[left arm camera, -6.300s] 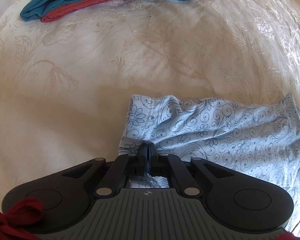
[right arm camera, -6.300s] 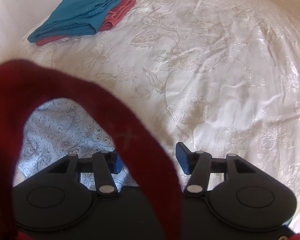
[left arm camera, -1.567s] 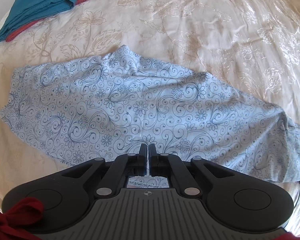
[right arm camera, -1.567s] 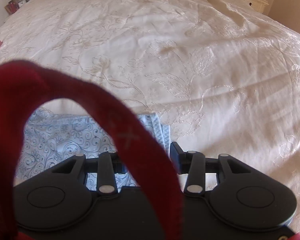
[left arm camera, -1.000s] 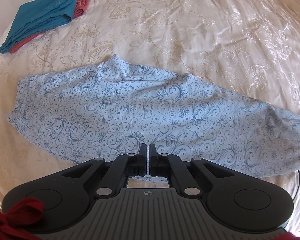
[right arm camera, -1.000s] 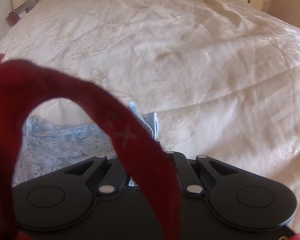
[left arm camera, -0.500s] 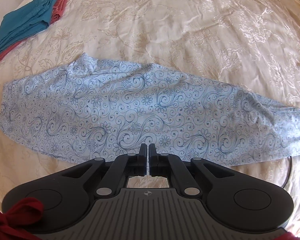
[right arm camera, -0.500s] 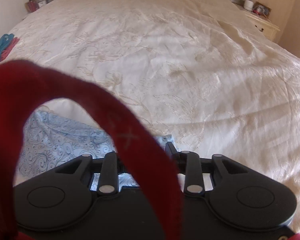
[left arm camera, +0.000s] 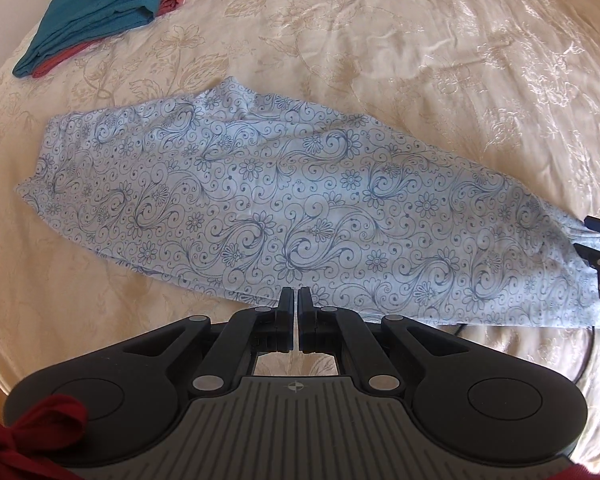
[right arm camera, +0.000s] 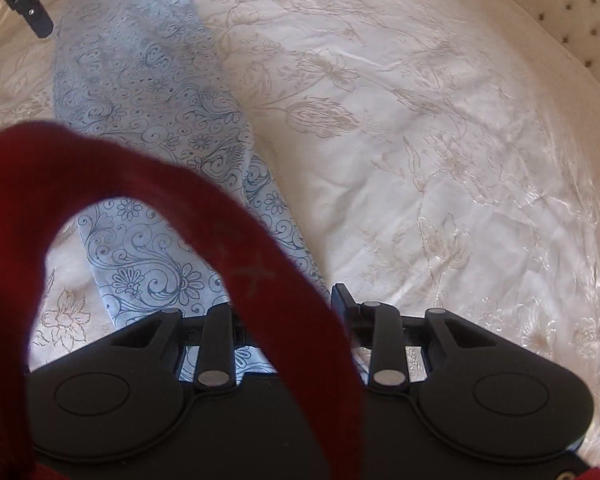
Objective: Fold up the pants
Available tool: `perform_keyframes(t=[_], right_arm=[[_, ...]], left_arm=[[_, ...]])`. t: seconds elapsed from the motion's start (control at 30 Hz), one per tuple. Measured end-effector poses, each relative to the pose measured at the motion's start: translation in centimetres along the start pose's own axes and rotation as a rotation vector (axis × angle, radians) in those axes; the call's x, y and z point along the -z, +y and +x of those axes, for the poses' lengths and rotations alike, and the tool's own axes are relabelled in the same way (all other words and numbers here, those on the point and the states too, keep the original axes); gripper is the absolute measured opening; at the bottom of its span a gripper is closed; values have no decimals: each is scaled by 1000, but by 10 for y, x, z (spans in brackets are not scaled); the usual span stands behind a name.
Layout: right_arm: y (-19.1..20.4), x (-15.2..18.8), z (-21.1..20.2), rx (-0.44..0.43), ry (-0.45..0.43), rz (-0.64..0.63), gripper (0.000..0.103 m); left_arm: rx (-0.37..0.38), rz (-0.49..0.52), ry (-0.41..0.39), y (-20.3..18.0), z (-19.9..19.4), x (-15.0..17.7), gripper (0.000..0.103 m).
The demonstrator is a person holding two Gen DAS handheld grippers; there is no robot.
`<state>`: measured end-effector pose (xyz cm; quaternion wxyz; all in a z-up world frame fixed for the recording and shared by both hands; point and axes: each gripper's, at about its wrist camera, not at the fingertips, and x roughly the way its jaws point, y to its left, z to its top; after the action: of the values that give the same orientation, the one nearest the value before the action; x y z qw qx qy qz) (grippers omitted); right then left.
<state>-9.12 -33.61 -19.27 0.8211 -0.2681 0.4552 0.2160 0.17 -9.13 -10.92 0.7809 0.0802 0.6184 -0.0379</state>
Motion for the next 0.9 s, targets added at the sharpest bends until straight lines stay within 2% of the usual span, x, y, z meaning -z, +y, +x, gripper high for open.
perform_keyframes(t=[0.1, 0.17, 0.2, 0.33, 0.4, 0.5, 0.63, 0.67, 0.9], right_arm=[[-1, -1, 4, -37, -7, -5, 35], [-9, -3, 6, -63, -13, 58, 7], [-14, -5, 6, -70, -18, 117, 7], [-45, 11, -1, -2, -30, 394, 6], [-52, 19, -1, 19, -13, 449, 6], [-62, 33, -15, 28, -58, 589, 18], [-75, 67, -45, 70, -110, 823, 51], [-75, 77, -51, 80, -103, 866, 54], [-69, 141, -62, 125, -6, 1067, 54]], left_arm=[[-8, -8, 5, 1, 1, 1, 3], [-7, -7, 7, 0, 2, 1, 3], [-7, -5, 7, -1, 2, 0, 3], [-2, 6, 8, -6, 4, 0, 3], [-1, 16, 14, -11, 6, 0, 3], [3, 34, 14, -20, 8, -2, 3], [18, 55, 6, -33, 8, -5, 3], [21, 61, 6, -37, 9, -7, 3], [37, 105, 8, -61, 14, -12, 3]])
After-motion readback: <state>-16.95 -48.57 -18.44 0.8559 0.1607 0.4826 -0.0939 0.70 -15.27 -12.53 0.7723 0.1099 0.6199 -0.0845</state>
